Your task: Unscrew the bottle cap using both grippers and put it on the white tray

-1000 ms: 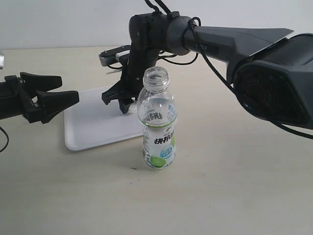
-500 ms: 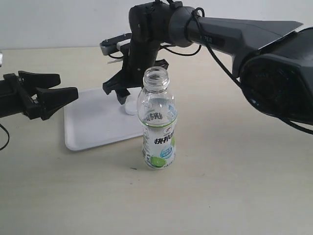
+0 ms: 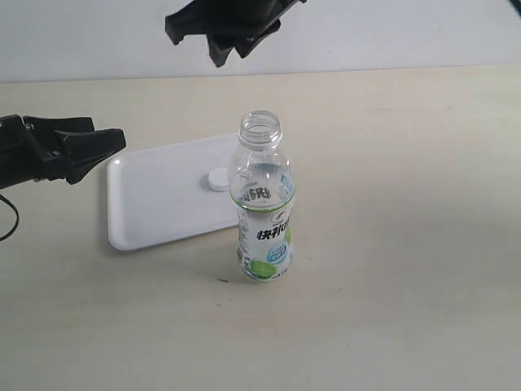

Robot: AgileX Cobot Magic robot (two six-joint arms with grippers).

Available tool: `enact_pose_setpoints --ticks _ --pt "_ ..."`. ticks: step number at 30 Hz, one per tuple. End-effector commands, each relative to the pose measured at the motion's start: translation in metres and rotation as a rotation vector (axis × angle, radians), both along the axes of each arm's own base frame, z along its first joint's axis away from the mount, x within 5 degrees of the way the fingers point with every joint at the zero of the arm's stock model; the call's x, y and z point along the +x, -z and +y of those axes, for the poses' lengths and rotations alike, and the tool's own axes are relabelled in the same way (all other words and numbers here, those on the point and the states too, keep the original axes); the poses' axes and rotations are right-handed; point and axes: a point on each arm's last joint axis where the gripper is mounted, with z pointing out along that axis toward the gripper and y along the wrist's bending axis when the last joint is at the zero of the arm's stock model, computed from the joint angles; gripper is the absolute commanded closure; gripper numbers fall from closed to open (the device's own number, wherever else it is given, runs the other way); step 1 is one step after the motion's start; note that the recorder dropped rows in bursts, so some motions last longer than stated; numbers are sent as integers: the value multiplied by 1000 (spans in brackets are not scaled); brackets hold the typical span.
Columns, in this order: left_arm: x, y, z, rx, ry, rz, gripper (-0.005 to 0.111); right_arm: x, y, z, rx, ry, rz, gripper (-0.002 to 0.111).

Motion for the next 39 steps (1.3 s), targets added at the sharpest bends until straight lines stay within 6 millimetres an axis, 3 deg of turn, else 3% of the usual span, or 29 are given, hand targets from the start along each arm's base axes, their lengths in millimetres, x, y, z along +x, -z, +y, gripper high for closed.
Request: enact_pose_setpoints --ticks 1,3,6,10,12,15,20,25,28,30,36,39 --pt "0 -5 1 -25 -25 -16 23 -22 -50 -17 -25 15 -70 95" --pt "0 -7 1 -24 -25 -22 43 -35 -73 -24 -6 17 -114 105" --pt "-3 -12 0 1 21 -44 102 -61 -101 -38 11 18 -153 108" --pt "-5 -19 -1 25 39 -87 103 -108 -134 -68 -2 31 -215 108" --pt "-7 -19 -2 -46 35 18 103 -140 -151 -86 20 33 -291 108" --pt "-10 -16 -4 -121 54 163 103 -190 -163 -111 87 23 -409 108" --pt "-19 -22 -11 -134 125 247 107 -274 -146 -154 174 13 -557 108" --pt "-47 -43 -16 -116 159 232 107 -336 -96 -197 222 137 -682 108" --pt "-79 -52 -17 -147 64 154 107 -357 -62 -212 267 207 -733 108" --pt "-101 -56 -16 -147 -15 66 107 -368 -51 -217 347 215 -792 108" --pt "-170 -50 -14 -150 -204 -65 107 -390 -47 -227 424 205 -899 108" --pt "-184 -62 -19 -144 -146 -157 107 -395 -46 -228 451 209 -891 108"
